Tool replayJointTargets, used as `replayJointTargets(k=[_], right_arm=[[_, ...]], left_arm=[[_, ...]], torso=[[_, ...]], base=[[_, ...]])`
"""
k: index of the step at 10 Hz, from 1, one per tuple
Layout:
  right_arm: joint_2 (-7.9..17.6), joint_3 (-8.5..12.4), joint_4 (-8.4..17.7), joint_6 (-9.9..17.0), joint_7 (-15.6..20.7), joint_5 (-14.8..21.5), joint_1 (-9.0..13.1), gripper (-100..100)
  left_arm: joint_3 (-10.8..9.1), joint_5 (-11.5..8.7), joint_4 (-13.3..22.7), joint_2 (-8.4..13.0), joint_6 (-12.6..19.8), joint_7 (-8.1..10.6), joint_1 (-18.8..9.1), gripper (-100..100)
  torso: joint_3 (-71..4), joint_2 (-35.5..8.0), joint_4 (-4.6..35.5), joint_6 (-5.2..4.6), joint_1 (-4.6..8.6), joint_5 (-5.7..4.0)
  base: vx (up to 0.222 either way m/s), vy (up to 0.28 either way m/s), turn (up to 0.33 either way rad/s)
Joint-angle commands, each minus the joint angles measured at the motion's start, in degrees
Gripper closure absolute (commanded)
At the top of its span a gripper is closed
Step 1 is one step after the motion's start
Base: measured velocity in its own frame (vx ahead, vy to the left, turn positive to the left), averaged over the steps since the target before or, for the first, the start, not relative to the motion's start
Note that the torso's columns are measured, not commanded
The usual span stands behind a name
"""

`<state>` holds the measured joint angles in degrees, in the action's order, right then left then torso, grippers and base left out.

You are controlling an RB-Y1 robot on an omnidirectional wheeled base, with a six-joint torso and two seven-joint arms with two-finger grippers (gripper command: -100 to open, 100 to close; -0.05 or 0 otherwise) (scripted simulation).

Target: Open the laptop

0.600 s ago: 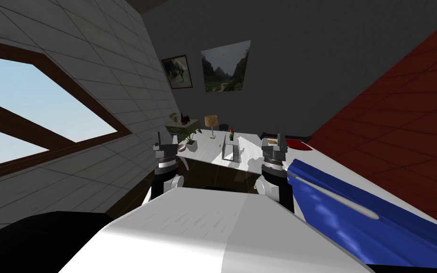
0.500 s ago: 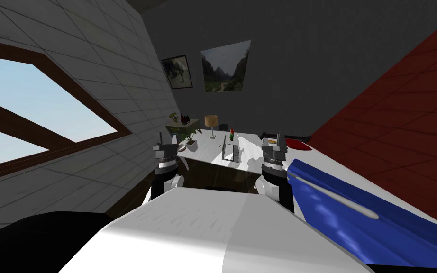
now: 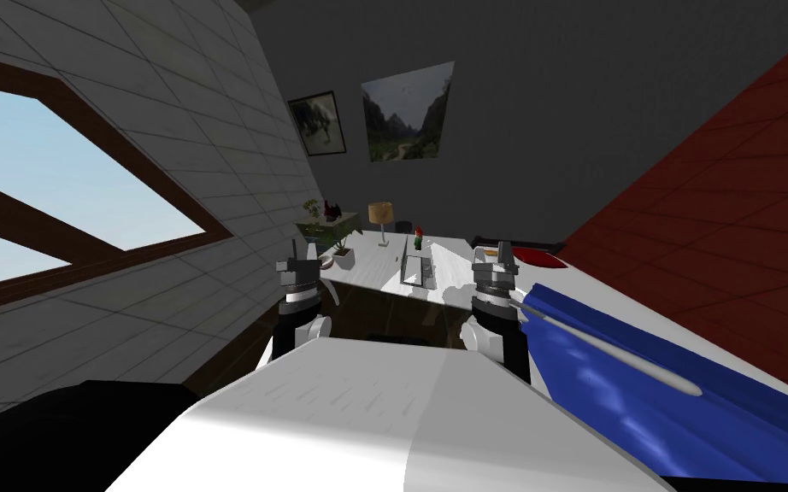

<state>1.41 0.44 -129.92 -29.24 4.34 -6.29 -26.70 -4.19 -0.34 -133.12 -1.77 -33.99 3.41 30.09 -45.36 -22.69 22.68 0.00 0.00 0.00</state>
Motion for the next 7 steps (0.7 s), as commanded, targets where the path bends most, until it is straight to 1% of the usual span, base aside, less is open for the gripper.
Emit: replayJointTargets(k=[1, 3, 4, 5, 7], right_arm=[[0.0, 0.0, 0.0, 0.0, 0.0, 0.0, 0.0, 0], [0.0, 0.0, 0.0, 0.0, 0.0, 0.0, 0.0, 0], [1.8, 0.1, 0.3, 0.1, 0.6, 0.5, 0.1, -100], [3.0, 0.2, 0.6, 0.3, 1.1, 1.0, 0.1, -100], [5.2, 0.6, 1.4, 0.7, 2.7, 2.4, 0.3, -100]], left_arm=[[0.0, 0.0, 0.0, 0.0, 0.0, 0.0, 0.0, 0], [0.0, 0.0, 0.0, 0.0, 0.0, 0.0, 0.0, 0], [0.0, 0.0, 0.0, 0.0, 0.0, 0.0, 0.0, 0], [0.0, 0.0, 0.0, 0.0, 0.0, 0.0, 0.0, 0], [0.01, 0.0, 0.0, 0.0, 0.0, 0.0, 0.0, 0]], torso=[[-8.5, -4.2, 4.2, 0.0, 0.0, 0.0], [-25.4, -12.7, 12.7, 0.0, 0.0, 0.0], [-33.8, -16.9, 16.9, 0.0, 0.0, 0.0], [-37.8, -18.8, 18.8, 0.0, -0.03, 0.01], [-39.2, -19.5, 19.5, 0.0, -0.1, 0.03]], base=[[0.0, 0.0, 0.0], [0.0, 0.0, 0.0], [0.011, 0.012, -0.006], [0.012, 0.035, -0.009], [0.014, 0.052, -0.013]])
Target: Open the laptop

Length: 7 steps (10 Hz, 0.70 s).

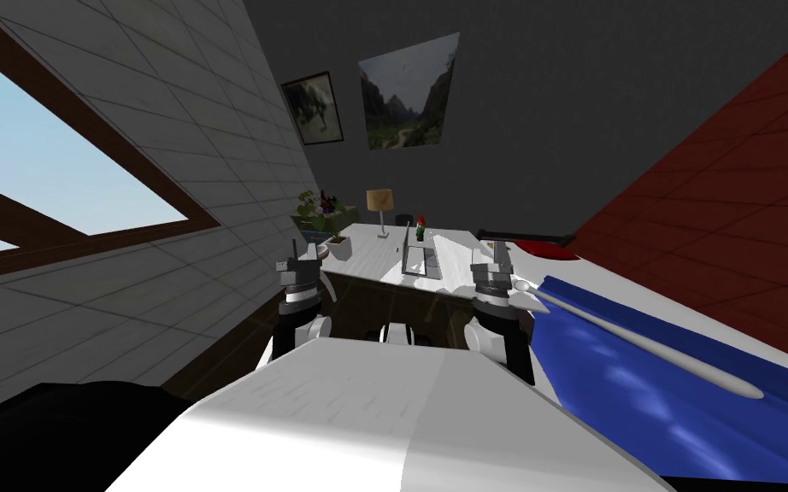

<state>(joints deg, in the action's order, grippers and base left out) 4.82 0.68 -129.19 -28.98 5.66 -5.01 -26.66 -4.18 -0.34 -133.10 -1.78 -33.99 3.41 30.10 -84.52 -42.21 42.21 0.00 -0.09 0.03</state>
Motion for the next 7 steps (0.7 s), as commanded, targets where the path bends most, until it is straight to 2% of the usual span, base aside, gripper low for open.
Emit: replayJointTargets(k=[1, 7], right_arm=[[2.7, 0.5, 1.2, 0.7, 2.3, 2.0, 0.3, -100], [5.3, 2.3, 5.2, 2.6, 10.3, 9.2, 1.0, -100]], left_arm=[[0.0, 0.0, 0.0, 0.0, 0.0, 0.0, 0.0, 0], [0.0, 0.0, 0.0, 0.0, 0.0, 0.0, 0.0, 0]], torso=[[-0.1, 0.0, 0.0, 0.0, 0.02, -0.01], [-0.1, -0.1, 0.1, 0.0, 0.1, -0.03]], base=[[0.025, 0.075, -0.013], [0.035, 0.093, -0.021]])
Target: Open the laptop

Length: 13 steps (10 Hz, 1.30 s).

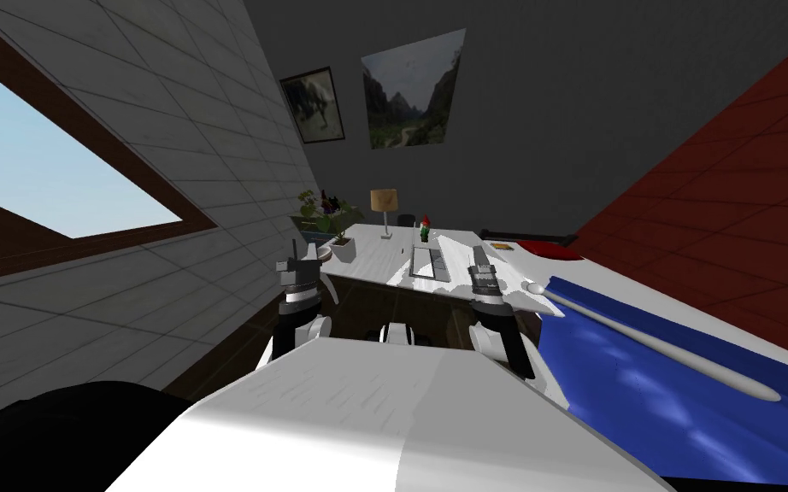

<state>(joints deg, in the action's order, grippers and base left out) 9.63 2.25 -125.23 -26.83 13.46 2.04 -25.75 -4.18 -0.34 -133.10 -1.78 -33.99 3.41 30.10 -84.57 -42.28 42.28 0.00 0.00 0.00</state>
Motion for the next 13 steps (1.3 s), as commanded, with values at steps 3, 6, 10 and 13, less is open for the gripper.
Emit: replayJointTargets(k=[3, 6, 10, 13], right_arm=[[0.8, 1.7, 3.4, 1.5, 7.3, 6.5, 0.5, -100], [0.8, 2.9, 5.7, 2.7, 12.1, 11.2, 1.0, -100], [1.1, 4.0, 8.4, 4.1, 17.6, 16.1, 1.5, -100], [1.5, 4.8, 10.5, 5.0, 21.8, 19.5, 1.8, -100]], left_arm=[[0.0, 0.0, 0.0, 0.0, 0.0, 0.0, 0.0, 0], [0.0, 0.0, 0.0, 0.0, 0.0, 0.0, 0.0, 0], [0.0, 0.0, 0.0, 0.0, 0.0, 0.0, 0.0, 0], [0.0, 0.0, 0.0, 0.0, 0.0, 0.0, 0.0, 0]], torso=[[0.0, 0.0, 0.0, 0.0, -0.04, 0.02], [0.0, 0.0, 0.0, 0.0, 0.01, 0.0], [0.0, 0.1, 0.0, 0.0, 0.05, -0.01], [0.0, 0.0, 0.0, 0.01, -0.01, 0.02]], base=[[0.047, 0.117, -0.025], [0.029, 0.132, -0.027], [0.033, 0.098, -0.022], [0.034, 0.124, -0.018]])
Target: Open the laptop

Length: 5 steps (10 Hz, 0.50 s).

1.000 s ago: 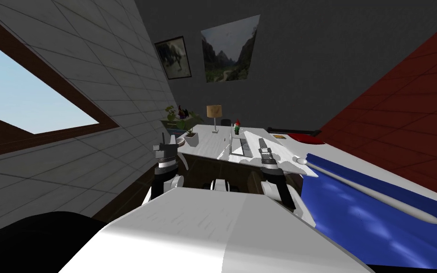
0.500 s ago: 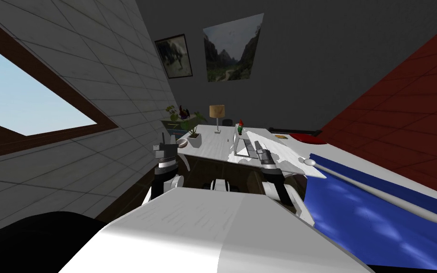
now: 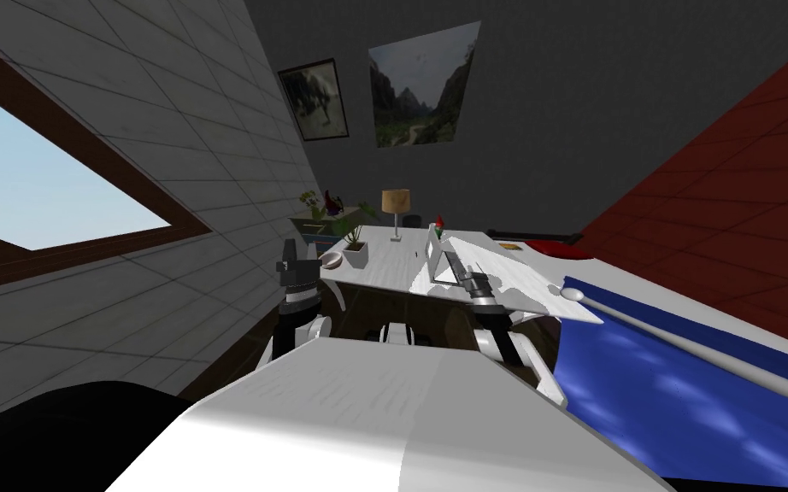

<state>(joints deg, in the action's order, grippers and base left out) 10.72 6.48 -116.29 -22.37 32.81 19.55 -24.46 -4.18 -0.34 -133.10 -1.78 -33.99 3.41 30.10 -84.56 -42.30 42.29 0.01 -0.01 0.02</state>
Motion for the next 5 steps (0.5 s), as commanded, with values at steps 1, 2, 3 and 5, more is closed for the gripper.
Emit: replayJointTargets(k=[1, 2, 3, 5], right_arm=[[0.7, 1.0, 2.7, 1.1, 4.0, 3.7, 0.8, -100], [1.1, 1.4, 3.9, 1.6, 5.7, 5.4, 1.0, -100], [1.1, 1.4, 3.9, 1.6, 6.2, 5.4, 1.0, -100], [2.1, 2.2, 6.3, 2.6, 9.7, 8.8, 1.4, -100]], left_arm=[[0.0, 0.0, 0.0, 0.0, 0.0, 0.0, 0.0, 0], [0.0, 0.0, 0.0, 0.0, 0.0, 0.0, 0.0, 0], [0.0, 0.0, 0.0, 0.0, 0.0, 0.0, 0.0, 0], [-0.01, 0.0, 0.0, 0.0, 0.0, 0.0, 0.0, 0]], torso=[[0.0, 0.0, 0.0, -0.01, 0.1, -0.04], [0.0, 0.1, 0.0, -0.01, 0.03, -0.03], [0.0, 0.0, 0.0, -0.02, -0.04, 0.0], [0.0, 0.0, 0.0, -0.01, 0.1, -0.05]], base=[[0.055, 0.119, -0.028], [0.046, 0.135, -0.034], [0.028, 0.087, -0.015], [0.037, 0.093, -0.022]])
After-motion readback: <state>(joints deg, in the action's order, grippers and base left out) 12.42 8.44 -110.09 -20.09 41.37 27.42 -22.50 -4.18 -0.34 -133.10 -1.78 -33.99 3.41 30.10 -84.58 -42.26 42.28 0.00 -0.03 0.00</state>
